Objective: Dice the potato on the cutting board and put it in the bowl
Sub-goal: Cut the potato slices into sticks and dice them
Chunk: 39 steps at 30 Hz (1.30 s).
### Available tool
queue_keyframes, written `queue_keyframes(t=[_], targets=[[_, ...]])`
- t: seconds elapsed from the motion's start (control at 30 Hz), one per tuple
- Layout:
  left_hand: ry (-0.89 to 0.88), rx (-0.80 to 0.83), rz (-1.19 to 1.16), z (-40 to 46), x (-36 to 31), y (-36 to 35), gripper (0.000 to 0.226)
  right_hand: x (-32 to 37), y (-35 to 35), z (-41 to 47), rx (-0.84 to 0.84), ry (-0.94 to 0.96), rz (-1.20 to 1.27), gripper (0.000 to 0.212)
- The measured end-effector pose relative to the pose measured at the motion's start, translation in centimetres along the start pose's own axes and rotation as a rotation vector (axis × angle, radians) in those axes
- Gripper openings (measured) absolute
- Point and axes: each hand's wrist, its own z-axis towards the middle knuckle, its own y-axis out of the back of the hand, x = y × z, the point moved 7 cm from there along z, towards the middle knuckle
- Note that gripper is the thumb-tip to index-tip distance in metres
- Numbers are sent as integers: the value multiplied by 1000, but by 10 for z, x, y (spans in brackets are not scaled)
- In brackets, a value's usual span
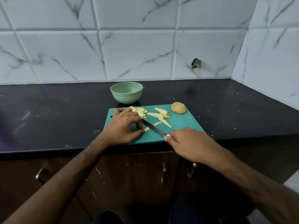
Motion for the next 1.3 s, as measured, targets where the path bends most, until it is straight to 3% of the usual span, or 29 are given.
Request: queue_keyframes(t=[0.1,0.2,0.3,0.4,0.5,0.63,0.9,1.3], targets=[[7,-24,0,0,1,2,17,-19,17,4,-14,-20,178,43],[49,-22,-44,1,6,2,23,-48,24,17,-57,-24,559,45],[-5,92,-105,3,2,-7,33,-72,19,39,-99,-26,874,44],[-49,240,-193,10,-6,-16,39,-78,18,58,-204,4,1032,44],[-88,265,-119,24,-12,-21,37,-75,16,72,-306,19,1133,41],[-196,303,24,39,-21,-32,40,-74,6,84,-318,30,1159,42],[-271,276,33,42,-14,-31,41,-74,1,85,-293,95,1114,42],[-159,277,-84,27,15,-21,38,-76,-1,87,-282,104,1083,43]])
